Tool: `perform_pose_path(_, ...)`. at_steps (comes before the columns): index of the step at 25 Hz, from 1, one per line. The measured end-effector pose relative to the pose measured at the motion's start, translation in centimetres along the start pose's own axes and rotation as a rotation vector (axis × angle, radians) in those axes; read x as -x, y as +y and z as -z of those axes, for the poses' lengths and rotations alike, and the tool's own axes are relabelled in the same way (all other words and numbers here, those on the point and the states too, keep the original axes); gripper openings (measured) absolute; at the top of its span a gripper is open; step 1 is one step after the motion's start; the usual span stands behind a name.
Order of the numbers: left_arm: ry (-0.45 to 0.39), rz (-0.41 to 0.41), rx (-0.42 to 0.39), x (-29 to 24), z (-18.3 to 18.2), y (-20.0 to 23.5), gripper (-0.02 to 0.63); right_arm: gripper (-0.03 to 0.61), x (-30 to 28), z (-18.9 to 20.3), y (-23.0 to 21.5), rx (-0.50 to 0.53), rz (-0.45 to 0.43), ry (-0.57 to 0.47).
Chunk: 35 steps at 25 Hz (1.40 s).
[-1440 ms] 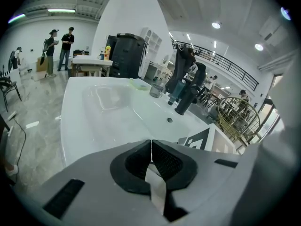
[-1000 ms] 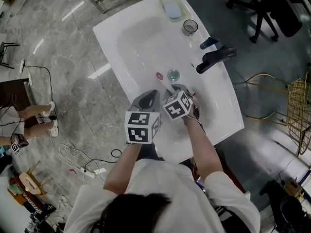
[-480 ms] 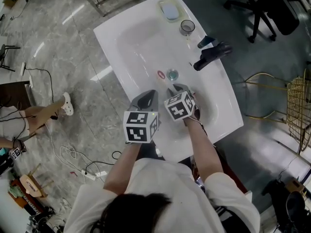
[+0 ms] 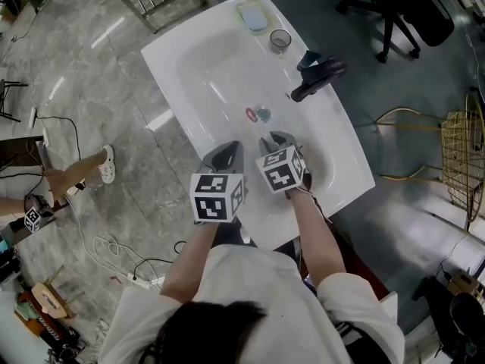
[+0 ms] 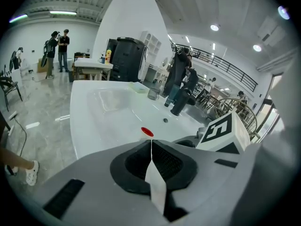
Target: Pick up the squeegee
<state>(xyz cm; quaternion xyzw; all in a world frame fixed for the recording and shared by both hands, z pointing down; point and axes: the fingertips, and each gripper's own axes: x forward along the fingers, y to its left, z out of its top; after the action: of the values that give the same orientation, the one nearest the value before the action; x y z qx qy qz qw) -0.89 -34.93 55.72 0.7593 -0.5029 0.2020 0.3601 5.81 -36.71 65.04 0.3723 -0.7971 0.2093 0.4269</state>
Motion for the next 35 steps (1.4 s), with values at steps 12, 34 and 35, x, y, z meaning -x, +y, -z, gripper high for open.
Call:
perform_pose_path(12,-0.031,0.045,-0.051,1.9,0.1,-2.1,0.029,0.104,5.9,-1.9,-0.1,-0.035,0.084,-0.127)
perform_pose_path(34,-0.136,0.181,-0.201,7.0,-2.3,-8.5,0.029,0.106,18.0,-3.3,1.3,-0.115,0.262,-0.333)
perform_pose_path(35,-0.142,0.19,-0.205,7.2,-2.2,-8.8,0.029,0.106,18.6,-3.4,1.3,-0.121,0.272,-0.345)
